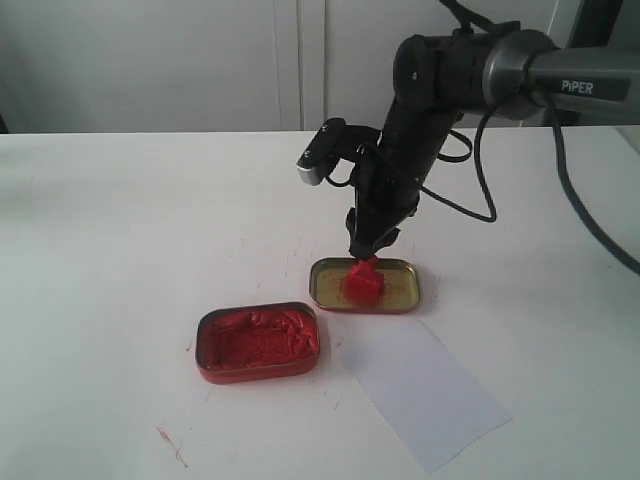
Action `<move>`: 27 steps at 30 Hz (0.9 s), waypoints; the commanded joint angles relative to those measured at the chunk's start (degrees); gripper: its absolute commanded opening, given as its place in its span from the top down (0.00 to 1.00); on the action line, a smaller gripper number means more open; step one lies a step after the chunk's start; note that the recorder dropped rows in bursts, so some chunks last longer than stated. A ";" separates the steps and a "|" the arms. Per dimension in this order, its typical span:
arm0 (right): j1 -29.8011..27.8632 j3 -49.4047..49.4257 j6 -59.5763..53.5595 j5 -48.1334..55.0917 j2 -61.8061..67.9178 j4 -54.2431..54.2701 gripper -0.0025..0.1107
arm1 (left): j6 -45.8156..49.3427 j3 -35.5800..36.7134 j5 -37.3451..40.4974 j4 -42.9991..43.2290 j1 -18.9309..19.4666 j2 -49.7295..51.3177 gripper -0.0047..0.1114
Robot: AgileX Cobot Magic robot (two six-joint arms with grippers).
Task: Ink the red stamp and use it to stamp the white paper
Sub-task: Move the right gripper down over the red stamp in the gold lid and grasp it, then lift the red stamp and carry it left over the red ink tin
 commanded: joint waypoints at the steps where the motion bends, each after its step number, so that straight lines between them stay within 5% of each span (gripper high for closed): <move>1: 0.02 -0.25 -0.65 -0.45 1.75 -0.34 0.54 | -0.45 0.53 0.40 -0.23 0.11 -0.26 0.96; 12: 0.02 -0.25 -0.65 -1.10 4.80 -0.34 0.55 | -0.45 0.53 0.40 -0.23 0.11 -0.26 0.96; 27: 0.02 -0.25 -0.65 -1.33 5.84 -0.34 0.72 | -0.45 0.53 0.40 -0.23 0.11 -0.26 0.96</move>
